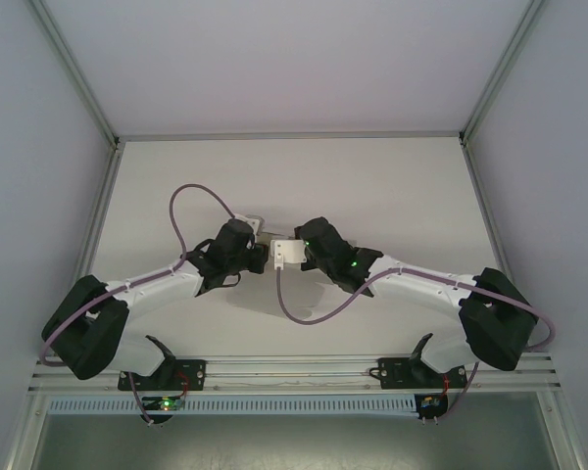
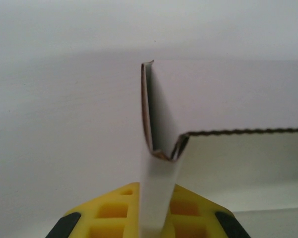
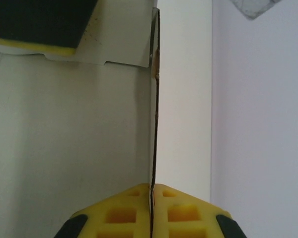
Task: Assemble paper box
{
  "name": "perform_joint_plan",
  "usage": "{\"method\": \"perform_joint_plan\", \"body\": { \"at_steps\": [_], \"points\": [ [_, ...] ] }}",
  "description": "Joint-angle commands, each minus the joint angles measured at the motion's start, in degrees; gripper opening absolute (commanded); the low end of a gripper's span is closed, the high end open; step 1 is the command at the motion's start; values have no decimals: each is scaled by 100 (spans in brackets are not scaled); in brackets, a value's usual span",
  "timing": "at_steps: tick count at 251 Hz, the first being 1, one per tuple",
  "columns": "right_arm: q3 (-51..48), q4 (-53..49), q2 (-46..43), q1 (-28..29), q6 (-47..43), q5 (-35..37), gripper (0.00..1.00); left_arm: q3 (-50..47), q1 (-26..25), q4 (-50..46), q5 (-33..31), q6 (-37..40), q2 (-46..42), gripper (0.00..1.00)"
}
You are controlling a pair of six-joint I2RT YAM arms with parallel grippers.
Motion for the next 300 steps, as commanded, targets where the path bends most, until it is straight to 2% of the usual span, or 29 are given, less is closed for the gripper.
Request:
{"method": "perform_joint_plan", "body": {
  "at_steps": [1, 8, 46, 59, 69, 98, 104, 121, 207, 232, 247, 268, 300],
  "points": [
    [140, -195, 96, -11, 51, 244, 0, 46, -59, 238, -124, -359, -289, 9],
    [147, -241, 97, 6, 59, 251, 0, 69, -58, 292, -120, -346, -284, 12],
    [126, -403, 22, 43, 114, 203, 0, 291, -59, 202, -208, -270, -159, 14],
    [106, -411, -19, 45, 116, 199, 0, 309, -58, 225, -200, -270, -115, 18],
    [94, -433, -50, 46, 134, 183, 0, 316, -59, 255, -182, -272, -83, 25],
    [21, -426, -107, 39, 141, 204, 0, 345, -59, 269, -194, -320, -1, 33],
    [-3, -405, -112, 40, 134, 224, 0, 360, -59, 256, -236, -342, 9, 33],
    [-29, -384, -173, 41, 174, 236, 0, 389, -59, 232, -235, -283, 62, 24],
    [-103, -379, -522, -38, 394, -4, 0, 257, -59, 408, -144, -331, 489, 32],
    [-132, -434, -603, -33, 501, -218, 0, 250, -59, 614, -190, -375, 577, 32],
    [-148, -447, -654, -35, 560, -275, 0, 246, -59, 772, -222, -397, 632, 27],
    [-159, -444, -707, -29, 590, -262, 0, 218, -59, 953, -299, -350, 699, 26],
    [-166, -455, -800, -45, 610, -158, 0, 340, -66, 504, -926, -250, 761, 5]
  ]
}}
